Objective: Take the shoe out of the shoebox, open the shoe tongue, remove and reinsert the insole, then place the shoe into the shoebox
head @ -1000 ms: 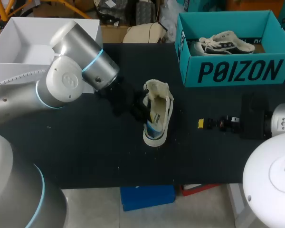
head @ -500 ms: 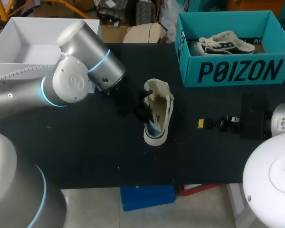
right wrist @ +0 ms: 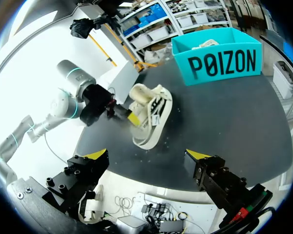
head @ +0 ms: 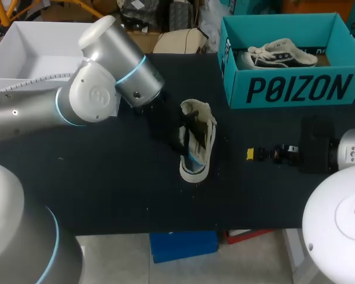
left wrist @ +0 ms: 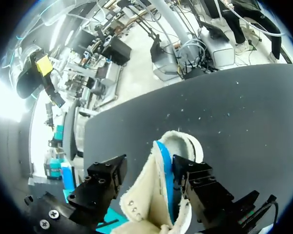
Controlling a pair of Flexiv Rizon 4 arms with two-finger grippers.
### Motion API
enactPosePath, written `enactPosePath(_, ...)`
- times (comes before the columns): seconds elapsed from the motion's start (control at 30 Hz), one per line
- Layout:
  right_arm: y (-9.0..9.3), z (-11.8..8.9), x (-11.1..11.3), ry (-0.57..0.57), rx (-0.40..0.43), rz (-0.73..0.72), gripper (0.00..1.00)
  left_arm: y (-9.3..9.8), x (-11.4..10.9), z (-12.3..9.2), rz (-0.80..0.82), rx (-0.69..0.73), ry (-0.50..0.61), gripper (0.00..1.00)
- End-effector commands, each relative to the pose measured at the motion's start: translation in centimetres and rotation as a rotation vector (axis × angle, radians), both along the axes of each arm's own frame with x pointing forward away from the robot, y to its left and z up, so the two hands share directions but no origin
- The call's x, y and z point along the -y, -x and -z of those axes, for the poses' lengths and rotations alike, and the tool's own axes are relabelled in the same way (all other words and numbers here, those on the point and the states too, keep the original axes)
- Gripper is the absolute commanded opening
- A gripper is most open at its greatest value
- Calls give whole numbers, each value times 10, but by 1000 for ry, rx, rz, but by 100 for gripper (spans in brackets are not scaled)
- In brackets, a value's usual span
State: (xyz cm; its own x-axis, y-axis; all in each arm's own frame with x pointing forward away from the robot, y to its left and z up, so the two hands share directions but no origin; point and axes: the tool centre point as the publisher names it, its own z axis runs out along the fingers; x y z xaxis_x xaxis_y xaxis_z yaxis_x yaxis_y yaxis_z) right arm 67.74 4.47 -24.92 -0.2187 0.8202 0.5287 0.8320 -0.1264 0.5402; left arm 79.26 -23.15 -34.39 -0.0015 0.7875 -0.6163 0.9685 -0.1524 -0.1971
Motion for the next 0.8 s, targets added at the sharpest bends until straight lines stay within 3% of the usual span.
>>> enactPosePath(0.03, -1, 0, 1, -2, -8, -4, 100, 22, -37, -41, -30, 63, -8, 100)
enactPosePath(0.13, -1, 0, 1, -2, -8, -4, 100, 22, -44, -53, -61, 137, -94, 100)
enactPosePath(0.17, -1, 0, 1, -2, -8, -4, 100, 20, -46, -54, -69, 164, -140, 93)
enactPosePath(0.23, -1, 0, 1, -2, -8, -4, 100, 17, -47, -54, -89, 216, -251, 66)
enactPosePath(0.27, -1, 0, 1, -2, -8, -4, 100, 15, -48, -52, -101, 255, -338, 46)
enactPosePath(0.3, -1, 0, 1, -2, -8, -4, 100, 14, -48, -48, -112, 291, -419, 40)
enactPosePath(0.47, -1, 0, 1, -2, -8, -4, 100, 13, -45, -29, -124, 330, -557, 0)
enactPosePath(0.8, -1, 0, 1, -2, -8, -4, 100, 9, -35, 8, -111, 305, -615, 0)
